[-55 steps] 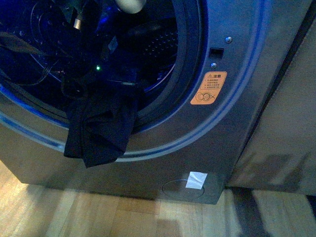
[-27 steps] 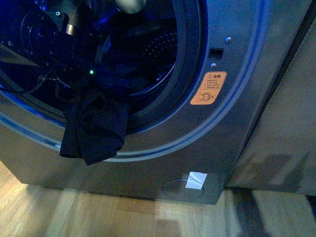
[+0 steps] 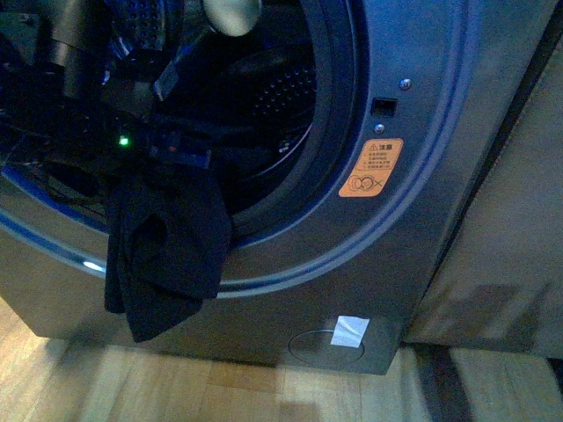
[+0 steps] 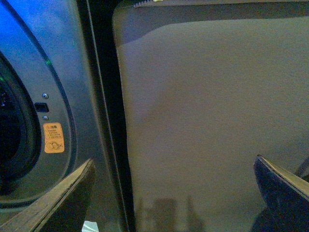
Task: Collect clothes from washing machine
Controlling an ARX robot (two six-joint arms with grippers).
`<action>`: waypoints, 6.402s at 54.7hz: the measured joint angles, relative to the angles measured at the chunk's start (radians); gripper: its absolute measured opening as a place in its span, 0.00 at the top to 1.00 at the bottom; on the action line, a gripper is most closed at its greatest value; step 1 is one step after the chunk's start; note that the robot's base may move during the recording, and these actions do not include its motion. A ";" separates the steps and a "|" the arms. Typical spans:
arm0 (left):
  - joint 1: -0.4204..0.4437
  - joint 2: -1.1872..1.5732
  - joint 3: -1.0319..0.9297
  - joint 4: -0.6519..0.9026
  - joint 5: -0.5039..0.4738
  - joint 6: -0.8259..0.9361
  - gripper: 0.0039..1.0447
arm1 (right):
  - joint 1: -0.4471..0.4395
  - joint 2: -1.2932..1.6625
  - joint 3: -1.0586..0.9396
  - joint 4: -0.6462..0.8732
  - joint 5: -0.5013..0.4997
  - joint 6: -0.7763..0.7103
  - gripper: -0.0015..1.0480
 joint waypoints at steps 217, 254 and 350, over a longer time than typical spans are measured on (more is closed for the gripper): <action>-0.649 -0.534 0.875 -0.544 0.048 0.018 0.94 | 0.298 1.048 0.609 0.884 -0.386 0.154 0.07; -0.648 -0.534 0.877 -0.544 0.047 0.018 0.69 | 0.191 1.178 0.739 0.954 -0.115 0.160 0.78; -0.649 -0.535 0.886 -0.544 0.048 0.018 0.06 | -1.269 1.703 1.101 0.255 -0.818 0.216 0.96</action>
